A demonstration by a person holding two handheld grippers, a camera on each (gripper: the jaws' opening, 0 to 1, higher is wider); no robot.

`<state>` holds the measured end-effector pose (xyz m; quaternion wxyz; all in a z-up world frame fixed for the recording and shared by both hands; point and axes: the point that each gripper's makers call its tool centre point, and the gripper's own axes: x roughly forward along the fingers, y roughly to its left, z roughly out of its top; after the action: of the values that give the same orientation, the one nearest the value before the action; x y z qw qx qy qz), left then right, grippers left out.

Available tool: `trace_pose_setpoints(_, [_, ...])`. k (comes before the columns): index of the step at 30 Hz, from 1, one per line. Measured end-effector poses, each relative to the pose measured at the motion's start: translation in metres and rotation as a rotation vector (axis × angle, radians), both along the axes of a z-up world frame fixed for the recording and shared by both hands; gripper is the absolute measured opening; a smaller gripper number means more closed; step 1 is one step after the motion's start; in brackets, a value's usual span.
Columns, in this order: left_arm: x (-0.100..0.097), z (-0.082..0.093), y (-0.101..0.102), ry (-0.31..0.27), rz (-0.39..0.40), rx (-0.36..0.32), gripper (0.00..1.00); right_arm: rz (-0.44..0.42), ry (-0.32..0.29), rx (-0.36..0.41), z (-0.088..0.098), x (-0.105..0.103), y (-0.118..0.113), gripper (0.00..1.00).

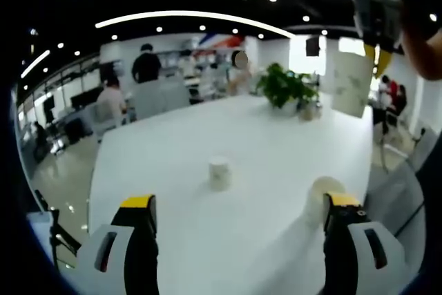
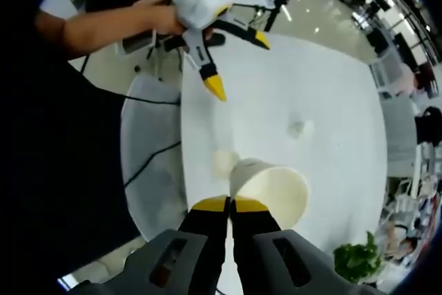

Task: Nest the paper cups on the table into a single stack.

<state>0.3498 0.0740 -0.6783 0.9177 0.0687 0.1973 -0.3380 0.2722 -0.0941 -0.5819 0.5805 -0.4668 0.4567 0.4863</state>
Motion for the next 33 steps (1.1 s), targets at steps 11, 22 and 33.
trace_pose_setpoints(11, [-0.002,-0.012,0.001,0.021,-0.004,0.014,0.99,-0.008,0.021,0.000,-0.015,-0.004,0.003,0.00])
trace_pose_setpoints(22, [-0.003,-0.018,0.004,0.027,0.008,0.010,0.99,-0.017,0.041,-0.007,-0.032,-0.009,0.008,0.00])
trace_pose_setpoints(33, [-0.008,-0.023,-0.001,0.031,-0.002,0.019,0.99,-0.039,0.057,-0.019,-0.050,-0.013,0.004,0.00])
